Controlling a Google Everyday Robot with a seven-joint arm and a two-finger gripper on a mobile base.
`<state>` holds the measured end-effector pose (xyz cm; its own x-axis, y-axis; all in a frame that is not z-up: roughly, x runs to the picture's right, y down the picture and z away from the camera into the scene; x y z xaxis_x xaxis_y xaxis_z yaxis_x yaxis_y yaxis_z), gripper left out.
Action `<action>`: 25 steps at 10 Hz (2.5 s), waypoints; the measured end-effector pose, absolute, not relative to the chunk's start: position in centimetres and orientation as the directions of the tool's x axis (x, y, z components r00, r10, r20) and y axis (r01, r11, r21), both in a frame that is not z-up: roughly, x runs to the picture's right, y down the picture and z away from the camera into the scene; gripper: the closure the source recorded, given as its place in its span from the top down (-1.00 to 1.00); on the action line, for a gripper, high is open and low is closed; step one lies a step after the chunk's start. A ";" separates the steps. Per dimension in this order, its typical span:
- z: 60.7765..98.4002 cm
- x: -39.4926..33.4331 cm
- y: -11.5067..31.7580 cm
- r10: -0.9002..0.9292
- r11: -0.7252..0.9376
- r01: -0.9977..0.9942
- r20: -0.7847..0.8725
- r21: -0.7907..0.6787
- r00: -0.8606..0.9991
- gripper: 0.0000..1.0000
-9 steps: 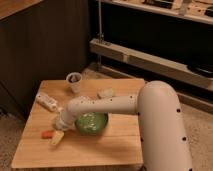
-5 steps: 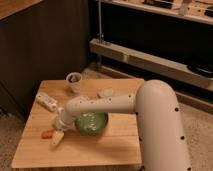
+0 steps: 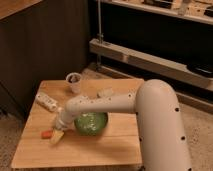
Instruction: Place the pepper in the ceramic bowl
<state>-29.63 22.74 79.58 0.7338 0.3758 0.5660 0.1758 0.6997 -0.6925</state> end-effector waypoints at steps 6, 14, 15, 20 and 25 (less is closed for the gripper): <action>78.6 -29.7 21.4 0.365 0.713 0.172 0.569 -0.680 0.737 -0.70; 76.3 -26.9 17.4 0.368 0.746 0.134 0.572 -0.652 0.733 -0.70; 75.8 -26.5 16.8 0.368 0.750 0.130 0.573 -0.648 0.732 -0.70; 76.0 -23.1 13.7 0.375 0.778 0.094 0.579 -0.621 0.724 -0.70; 76.5 -19.6 11.5 0.394 0.789 0.063 0.581 -0.611 0.712 -0.70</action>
